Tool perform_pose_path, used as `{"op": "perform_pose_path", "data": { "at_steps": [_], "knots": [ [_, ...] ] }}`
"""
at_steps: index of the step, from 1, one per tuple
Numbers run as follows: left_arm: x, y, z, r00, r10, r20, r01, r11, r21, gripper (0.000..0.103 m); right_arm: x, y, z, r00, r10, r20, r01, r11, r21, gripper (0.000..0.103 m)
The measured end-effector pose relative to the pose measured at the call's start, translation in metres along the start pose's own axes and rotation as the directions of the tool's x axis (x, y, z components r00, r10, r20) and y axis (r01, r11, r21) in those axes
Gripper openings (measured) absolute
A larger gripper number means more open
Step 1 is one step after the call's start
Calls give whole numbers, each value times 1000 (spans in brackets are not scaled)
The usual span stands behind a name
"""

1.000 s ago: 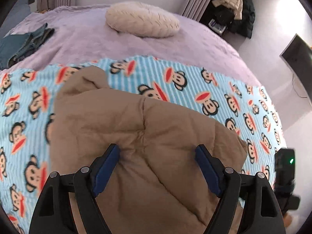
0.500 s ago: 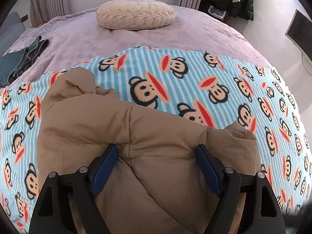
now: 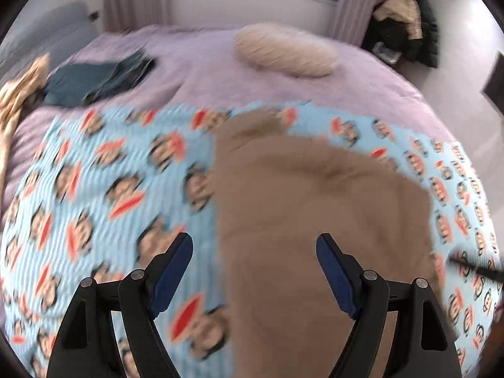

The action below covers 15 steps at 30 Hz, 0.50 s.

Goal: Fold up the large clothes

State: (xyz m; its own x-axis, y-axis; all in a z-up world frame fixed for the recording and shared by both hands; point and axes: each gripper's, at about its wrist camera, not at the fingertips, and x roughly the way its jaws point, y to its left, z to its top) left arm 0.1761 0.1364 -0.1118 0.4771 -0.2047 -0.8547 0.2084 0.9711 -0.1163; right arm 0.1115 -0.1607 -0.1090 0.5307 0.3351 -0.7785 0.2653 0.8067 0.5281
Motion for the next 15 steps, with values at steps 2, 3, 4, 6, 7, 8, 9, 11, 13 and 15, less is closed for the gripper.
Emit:
{"op": "perform_pose_path", "data": {
  "at_steps": [2, 3, 4, 6, 7, 8, 9, 11, 13, 15],
  "knots": [
    [6, 18, -13, 999, 9, -33, -11, 999, -52, 82, 17, 4, 18, 1000, 7, -6, -7, 1000, 24, 61],
    [10, 24, -18, 999, 5, -45, -8, 997, -74, 82, 28, 9, 25, 1000, 5, -21, -5, 1000, 27, 58],
    [15, 28, -22, 998, 5, -57, -11, 996, -93, 82, 36, 15, 32, 999, -16, -31, 17, 1000, 13, 40],
    [24, 27, -30, 997, 1, -75, -9, 995, -103, 82, 48, 25, 31, 992, -117, -47, 116, 993, -32, 16],
    [28, 25, -33, 997, 7, -77, -15, 994, -105, 82, 56, 26, 32, 984, -169, -48, 167, 985, -47, 16],
    [31, 22, -34, 997, 14, -79, -22, 994, -104, 82, 69, 21, 31, 973, -222, -67, 219, 975, -42, 13],
    [33, 19, -34, 997, 18, -81, -27, 994, -104, 82, 75, 14, 29, 966, -244, -86, 243, 970, -25, 12],
    [36, 15, -35, 996, 19, -83, -28, 994, -108, 82, 91, -5, 26, 957, -261, -122, 265, 964, 16, 8],
    [38, 14, -36, 996, 9, -86, -19, 993, -115, 82, 98, -14, 25, 960, -245, -135, 251, 968, 27, 8],
    [38, 14, -37, 996, 15, -86, -25, 993, -111, 82, 97, -13, 26, 958, -249, -140, 252, 968, 5, 8]
  ]
}}
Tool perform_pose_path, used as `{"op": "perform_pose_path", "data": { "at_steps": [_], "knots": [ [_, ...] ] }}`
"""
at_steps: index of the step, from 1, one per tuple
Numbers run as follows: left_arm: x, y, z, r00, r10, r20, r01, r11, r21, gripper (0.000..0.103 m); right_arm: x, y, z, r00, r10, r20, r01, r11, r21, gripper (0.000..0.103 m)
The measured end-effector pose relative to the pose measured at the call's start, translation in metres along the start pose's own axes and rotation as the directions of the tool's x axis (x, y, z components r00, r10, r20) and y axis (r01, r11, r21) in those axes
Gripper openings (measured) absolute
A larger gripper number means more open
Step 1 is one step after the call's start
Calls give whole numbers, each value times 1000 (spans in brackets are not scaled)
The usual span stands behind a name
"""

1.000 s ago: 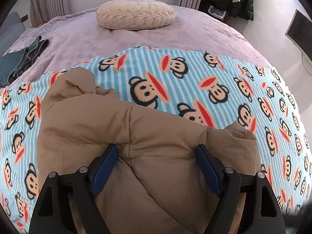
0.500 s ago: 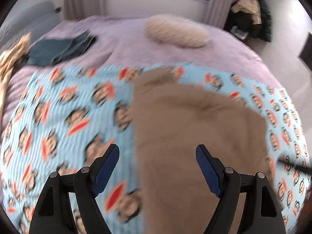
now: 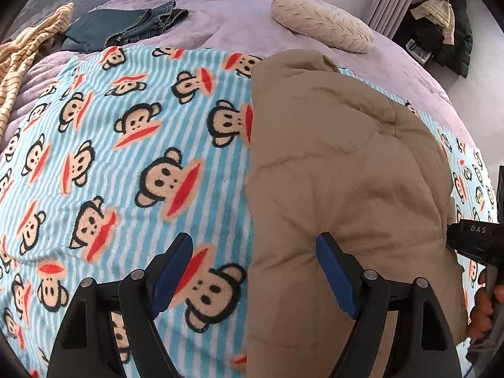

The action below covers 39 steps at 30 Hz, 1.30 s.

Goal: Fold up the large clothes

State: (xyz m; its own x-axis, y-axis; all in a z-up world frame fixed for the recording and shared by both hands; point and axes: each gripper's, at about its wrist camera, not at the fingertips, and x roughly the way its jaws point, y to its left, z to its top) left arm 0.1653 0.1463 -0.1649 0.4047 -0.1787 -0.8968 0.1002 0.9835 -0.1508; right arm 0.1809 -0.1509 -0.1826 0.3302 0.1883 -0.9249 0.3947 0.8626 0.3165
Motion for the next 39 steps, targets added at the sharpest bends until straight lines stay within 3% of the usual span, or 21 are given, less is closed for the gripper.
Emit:
{"op": "perform_pose_path", "data": {
  "at_steps": [5, 12, 19, 24, 33, 39],
  "knots": [
    [-1, 2, 0, 1000, 11, -13, -11, 1000, -3, 82, -16, -2, -7, 1000, 4, -4, -4, 1000, -5, 9],
    [-10, 5, -1, 999, 32, -22, -32, 999, -7, 82, -53, -8, -41, 999, -34, 7, 34, 999, -18, 13],
    [-31, 8, -8, 999, 40, -36, -41, 999, -4, 82, -95, -14, -75, 999, -27, 37, 26, 1000, 17, 13],
    [-46, 5, -15, 998, 36, -42, -36, 999, 4, 82, -118, -4, -102, 998, -5, 63, 7, 1000, -18, 13],
    [-59, -3, -43, 995, 47, -84, -43, 998, 50, 82, -102, 8, -132, 999, -38, -4, 37, 996, -79, 13],
    [-67, -1, -55, 993, 54, -104, -48, 997, 61, 82, -90, 2, -140, 998, -49, -38, 47, 998, -47, 13]
  ]
}}
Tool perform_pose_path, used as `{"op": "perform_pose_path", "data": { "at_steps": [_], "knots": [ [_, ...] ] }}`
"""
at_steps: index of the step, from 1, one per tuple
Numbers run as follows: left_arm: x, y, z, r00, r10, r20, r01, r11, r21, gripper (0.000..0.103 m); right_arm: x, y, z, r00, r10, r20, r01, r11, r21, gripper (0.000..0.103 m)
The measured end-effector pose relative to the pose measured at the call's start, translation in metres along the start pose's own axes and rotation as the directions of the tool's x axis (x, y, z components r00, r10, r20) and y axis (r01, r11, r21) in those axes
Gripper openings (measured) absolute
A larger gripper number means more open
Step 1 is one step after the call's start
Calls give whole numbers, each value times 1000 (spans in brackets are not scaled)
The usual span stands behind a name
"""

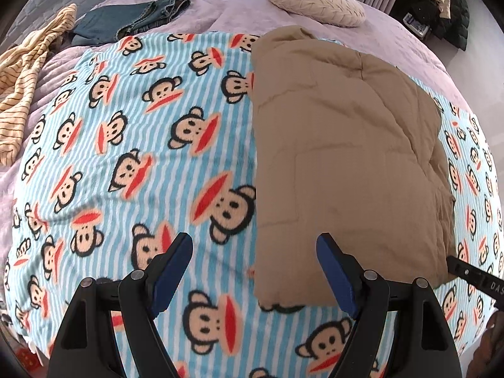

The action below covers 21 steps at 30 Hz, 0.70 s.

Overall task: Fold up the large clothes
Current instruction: 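Open both tools and release the folded jacket onto the blanket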

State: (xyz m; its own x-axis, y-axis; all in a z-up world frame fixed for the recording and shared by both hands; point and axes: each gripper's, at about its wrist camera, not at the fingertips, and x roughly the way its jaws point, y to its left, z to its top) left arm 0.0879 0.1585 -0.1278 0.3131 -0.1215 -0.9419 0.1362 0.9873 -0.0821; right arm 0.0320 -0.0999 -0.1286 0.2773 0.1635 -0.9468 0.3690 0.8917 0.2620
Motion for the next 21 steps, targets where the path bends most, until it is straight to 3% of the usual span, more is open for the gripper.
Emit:
{"op": "perform_pose_path", "data": {
  "at_steps": [21],
  "knots": [
    [-48, -5, -39, 999, -28, -16, 29, 999, 15, 82, -52, 0, -33, 999, 31, 5, -31, 1000, 0, 13]
  ]
}}
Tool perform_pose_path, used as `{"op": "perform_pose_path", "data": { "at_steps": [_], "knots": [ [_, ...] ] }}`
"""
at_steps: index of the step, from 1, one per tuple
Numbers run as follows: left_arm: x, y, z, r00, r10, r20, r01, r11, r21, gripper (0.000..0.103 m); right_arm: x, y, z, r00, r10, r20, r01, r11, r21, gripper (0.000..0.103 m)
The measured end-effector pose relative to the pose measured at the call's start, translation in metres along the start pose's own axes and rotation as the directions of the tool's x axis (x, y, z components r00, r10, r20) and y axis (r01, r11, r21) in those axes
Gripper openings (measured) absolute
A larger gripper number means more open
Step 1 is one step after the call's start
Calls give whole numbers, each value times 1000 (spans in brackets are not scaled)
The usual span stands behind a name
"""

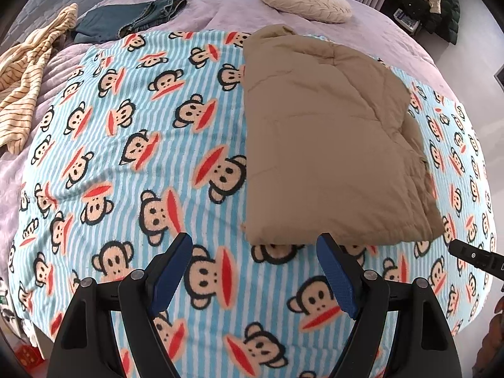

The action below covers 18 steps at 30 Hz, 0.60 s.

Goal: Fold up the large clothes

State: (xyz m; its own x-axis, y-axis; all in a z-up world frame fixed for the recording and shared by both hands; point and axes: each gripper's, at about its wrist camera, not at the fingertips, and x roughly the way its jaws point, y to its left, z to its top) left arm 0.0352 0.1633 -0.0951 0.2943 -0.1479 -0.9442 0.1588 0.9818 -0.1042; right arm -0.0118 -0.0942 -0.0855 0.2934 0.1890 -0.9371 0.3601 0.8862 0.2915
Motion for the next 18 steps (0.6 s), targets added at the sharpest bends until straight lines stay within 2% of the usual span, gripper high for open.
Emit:
{"op": "perform_pose_path", "data": {
  "at_steps": [9, 10, 11, 12, 13, 14, 18],
  "knots": [
    [-31, -9, -1, 999, 4, 41, -4, 1000, 2, 82, -26, 12, -1, 999, -39, 34, 41, 998, -40, 13],
    [-35, -9, 1, 999, 0, 44, 0, 1000, 1, 82, -29, 14, 0, 998, -46, 38, 47, 998, -45, 16],
    [-39, -9, 2, 999, 0, 51, 0, 1000, 2, 82, -32, 17, 2, 998, -51, 45, 54, 997, -50, 27],
    [-42, -10, 3, 998, 5, 61, -5, 1000, 5, 97, -36, 19, 3, 997, -55, 56, 58, 997, -56, 36],
    [-46, -10, 5, 997, 11, 71, -12, 1000, 8, 103, -40, 22, 5, 996, -58, 70, 62, 996, -62, 55],
    [-51, -11, 6, 995, 22, 94, -23, 1000, 10, 103, -45, 26, 6, 994, -58, 91, 64, 995, -71, 61],
    [-69, -15, 14, 991, 13, 132, -15, 1000, 12, 103, -58, 40, 12, 988, -69, 135, 83, 991, -102, 62]
  ]
}}
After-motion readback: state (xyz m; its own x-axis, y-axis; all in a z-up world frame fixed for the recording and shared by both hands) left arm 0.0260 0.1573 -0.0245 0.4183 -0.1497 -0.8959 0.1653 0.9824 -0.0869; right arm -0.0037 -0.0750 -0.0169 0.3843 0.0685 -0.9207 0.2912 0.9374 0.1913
